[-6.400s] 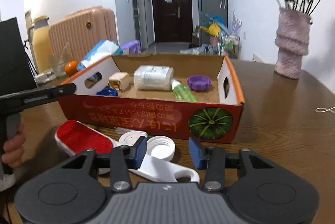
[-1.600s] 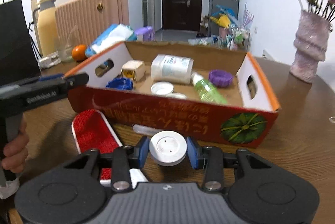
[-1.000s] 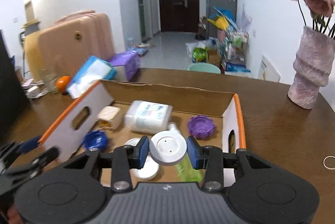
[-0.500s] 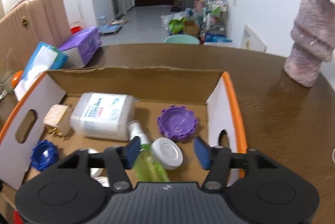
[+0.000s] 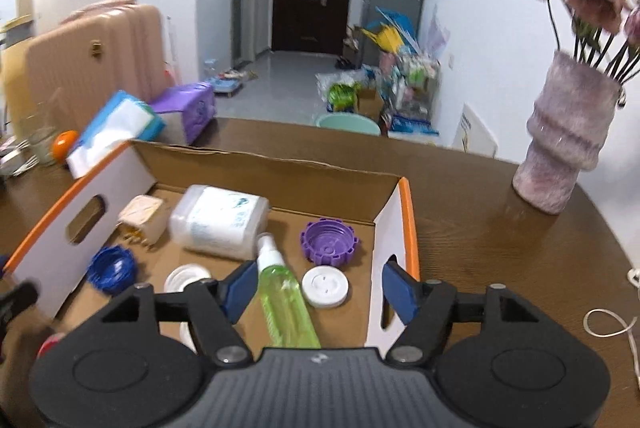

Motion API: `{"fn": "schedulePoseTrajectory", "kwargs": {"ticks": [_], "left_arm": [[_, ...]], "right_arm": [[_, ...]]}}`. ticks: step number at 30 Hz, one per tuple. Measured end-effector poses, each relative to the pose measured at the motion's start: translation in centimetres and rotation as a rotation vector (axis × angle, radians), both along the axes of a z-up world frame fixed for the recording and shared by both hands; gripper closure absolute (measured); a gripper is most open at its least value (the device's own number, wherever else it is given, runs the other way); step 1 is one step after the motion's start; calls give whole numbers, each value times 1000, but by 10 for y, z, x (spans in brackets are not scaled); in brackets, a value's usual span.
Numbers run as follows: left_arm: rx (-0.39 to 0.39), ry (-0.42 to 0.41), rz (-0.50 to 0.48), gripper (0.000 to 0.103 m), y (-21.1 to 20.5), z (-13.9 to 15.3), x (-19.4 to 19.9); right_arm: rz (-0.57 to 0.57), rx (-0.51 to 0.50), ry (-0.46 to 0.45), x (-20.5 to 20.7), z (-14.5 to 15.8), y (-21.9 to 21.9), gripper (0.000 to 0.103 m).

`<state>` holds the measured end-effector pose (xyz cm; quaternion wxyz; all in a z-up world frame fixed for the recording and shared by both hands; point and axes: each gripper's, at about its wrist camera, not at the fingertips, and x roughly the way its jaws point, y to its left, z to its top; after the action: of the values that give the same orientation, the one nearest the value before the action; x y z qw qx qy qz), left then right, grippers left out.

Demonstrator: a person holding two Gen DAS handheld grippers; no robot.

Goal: Organize rigid objects
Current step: 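Withdraw the right tool from the box toward the lint roller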

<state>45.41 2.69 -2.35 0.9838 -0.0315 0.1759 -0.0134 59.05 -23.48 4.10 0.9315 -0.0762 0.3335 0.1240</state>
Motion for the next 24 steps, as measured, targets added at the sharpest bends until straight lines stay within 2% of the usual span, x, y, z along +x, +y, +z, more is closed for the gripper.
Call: {"fn": "schedulePoseTrajectory", "kwargs": {"ticks": [6,12,16,20,24], "left_arm": [[0,0,0,40,0,0,0],[14,-7,6,40,-1,0,-1],[13,-9,6,40,-2,0,-1],[12,-10,7,40,-2,0,-1],[14,-10,7,40,-2,0,-1]], "right_arm": [[39,32,-56,-76,6,-24,30],[46,16,-136,-159,-14,-29,30],[49,42,-154,-200,-33,-23,30],[40,81,-148,-223,-48,-23,30],[57,110,-145,-229,-51,-19,30]]}}
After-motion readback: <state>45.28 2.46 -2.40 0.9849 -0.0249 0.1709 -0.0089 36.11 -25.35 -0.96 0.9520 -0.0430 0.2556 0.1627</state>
